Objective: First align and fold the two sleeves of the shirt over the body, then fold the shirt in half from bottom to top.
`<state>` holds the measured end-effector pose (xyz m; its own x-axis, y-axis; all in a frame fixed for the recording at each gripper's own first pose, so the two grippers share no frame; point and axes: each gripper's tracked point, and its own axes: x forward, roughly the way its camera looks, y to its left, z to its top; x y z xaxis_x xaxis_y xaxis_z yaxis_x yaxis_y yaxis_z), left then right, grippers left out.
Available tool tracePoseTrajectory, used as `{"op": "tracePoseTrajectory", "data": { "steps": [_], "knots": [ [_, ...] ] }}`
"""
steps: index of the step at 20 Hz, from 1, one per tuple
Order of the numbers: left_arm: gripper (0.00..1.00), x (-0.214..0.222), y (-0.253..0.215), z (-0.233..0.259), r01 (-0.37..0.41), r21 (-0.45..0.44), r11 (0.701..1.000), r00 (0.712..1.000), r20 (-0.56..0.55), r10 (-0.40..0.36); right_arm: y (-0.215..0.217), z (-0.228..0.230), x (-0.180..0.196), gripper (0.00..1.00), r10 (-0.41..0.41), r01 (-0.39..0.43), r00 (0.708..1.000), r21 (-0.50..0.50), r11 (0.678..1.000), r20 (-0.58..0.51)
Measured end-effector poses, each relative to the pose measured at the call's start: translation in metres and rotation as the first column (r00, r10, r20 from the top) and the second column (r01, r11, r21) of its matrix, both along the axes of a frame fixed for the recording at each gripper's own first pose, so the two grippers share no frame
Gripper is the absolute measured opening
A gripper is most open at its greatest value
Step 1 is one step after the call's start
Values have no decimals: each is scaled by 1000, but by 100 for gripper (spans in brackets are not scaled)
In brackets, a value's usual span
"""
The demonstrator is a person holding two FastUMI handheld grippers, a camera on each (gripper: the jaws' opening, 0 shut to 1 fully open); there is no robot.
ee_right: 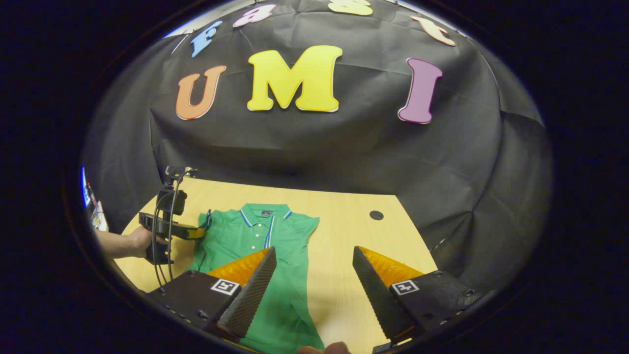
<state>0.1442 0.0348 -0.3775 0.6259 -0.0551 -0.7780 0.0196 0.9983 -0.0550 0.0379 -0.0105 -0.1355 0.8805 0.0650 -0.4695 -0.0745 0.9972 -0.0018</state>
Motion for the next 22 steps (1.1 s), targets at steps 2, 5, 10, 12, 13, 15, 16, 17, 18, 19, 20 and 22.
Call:
{"op": "tracePoseTrajectory", "data": {
  "steps": [2,5,10,12,13,15,16,17,18,19,20,22],
  "knots": [
    [32,1,1,0,-9,-2,1000,1000,5,9,1,-3,-1,96,6,-6,1000,2,1000,-7],
    [7,6,4,17,-20,13,1000,999,43,20,1,-2,-2,96,10,-10,1000,-10,1000,-1],
    [6,16,-37,71,-8,-64,998,990,139,16,4,1,-5,96,11,-11,1000,25,1000,4],
    [6,17,-74,94,68,-98,993,982,181,-50,5,2,-7,96,13,-13,1000,31,999,6],
    [6,18,-90,106,94,-112,989,976,204,-70,5,3,-8,96,13,-13,1000,33,999,10],
    [10,13,-112,125,144,-132,981,965,237,-110,4,9,-10,96,7,-8,1000,40,999,23],
    [12,12,-120,135,157,-132,979,960,252,-120,2,9,-13,96,4,-5,1000,43,999,28],
    [23,8,-127,145,176,-139,974,953,272,-133,1,11,-14,96,1,-2,999,46,999,33],
    [48,5,-129,155,184,-132,974,947,290,-139,1,13,-17,96,-1,-1,999,49,999,38],
    [74,4,-126,161,176,-115,978,942,309,-133,1,14,-19,96,-1,-1,999,53,999,42],
    [100,1,-121,168,164,-103,981,939,321,-123,2,15,-21,96,0,-2,999,58,998,44],
    [100,-9,-112,182,141,-95,985,936,336,-101,5,18,-26,96,5,-9,999,63,998,54]
  ]
}}
